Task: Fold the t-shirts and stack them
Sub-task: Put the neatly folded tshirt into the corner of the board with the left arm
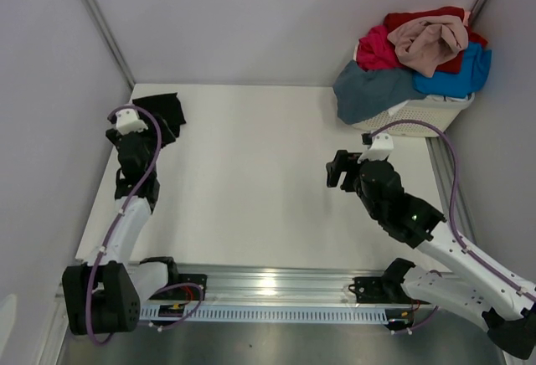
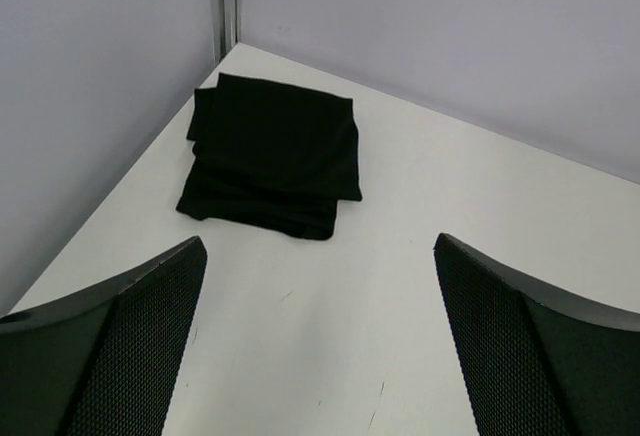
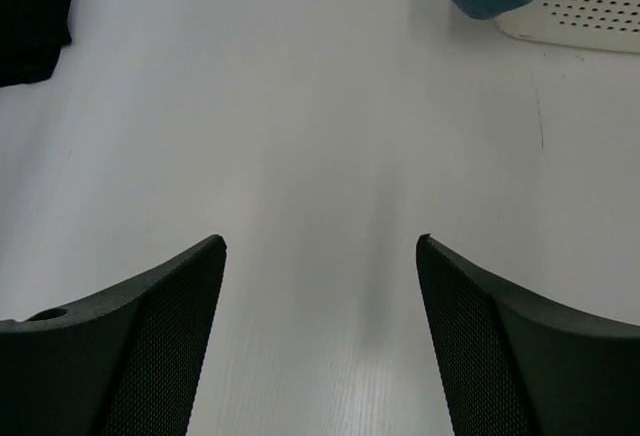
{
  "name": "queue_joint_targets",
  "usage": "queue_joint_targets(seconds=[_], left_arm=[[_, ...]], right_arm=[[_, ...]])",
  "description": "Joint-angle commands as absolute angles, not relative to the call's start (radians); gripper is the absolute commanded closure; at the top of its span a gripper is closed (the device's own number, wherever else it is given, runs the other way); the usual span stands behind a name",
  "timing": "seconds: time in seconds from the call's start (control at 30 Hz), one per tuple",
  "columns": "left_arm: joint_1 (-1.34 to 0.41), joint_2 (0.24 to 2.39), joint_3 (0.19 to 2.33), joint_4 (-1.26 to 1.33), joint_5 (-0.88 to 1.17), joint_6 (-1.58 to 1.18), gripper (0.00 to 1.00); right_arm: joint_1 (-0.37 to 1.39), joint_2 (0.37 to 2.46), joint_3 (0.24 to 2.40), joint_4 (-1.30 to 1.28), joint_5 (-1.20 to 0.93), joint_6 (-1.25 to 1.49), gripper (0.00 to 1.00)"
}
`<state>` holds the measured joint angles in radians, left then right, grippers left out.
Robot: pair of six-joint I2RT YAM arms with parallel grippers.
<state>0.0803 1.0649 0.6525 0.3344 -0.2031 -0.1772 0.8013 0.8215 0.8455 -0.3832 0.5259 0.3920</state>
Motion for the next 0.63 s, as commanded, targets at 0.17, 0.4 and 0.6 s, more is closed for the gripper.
queue_joint_targets(seconds=[0.17, 0.4, 0.6], left_arm=[[-0.088, 0.928, 0.552, 0.391, -0.345, -0.2, 0.01], [-0.239, 0.876, 0.546, 0.321, -0.404, -0.161, 0.01], [-0.376, 0.894, 0.546, 0.318, -0.472, -0.1, 0.01]], right_arm=[[0.781, 0.879, 0.839, -0.318, 0.629, 0.379, 0.19], [0.759, 0.931, 0.842, -0.295, 0.618, 0.388, 0.19], [0.756, 0.934, 0.842, -0.293, 0.617, 0.388, 0.18]])
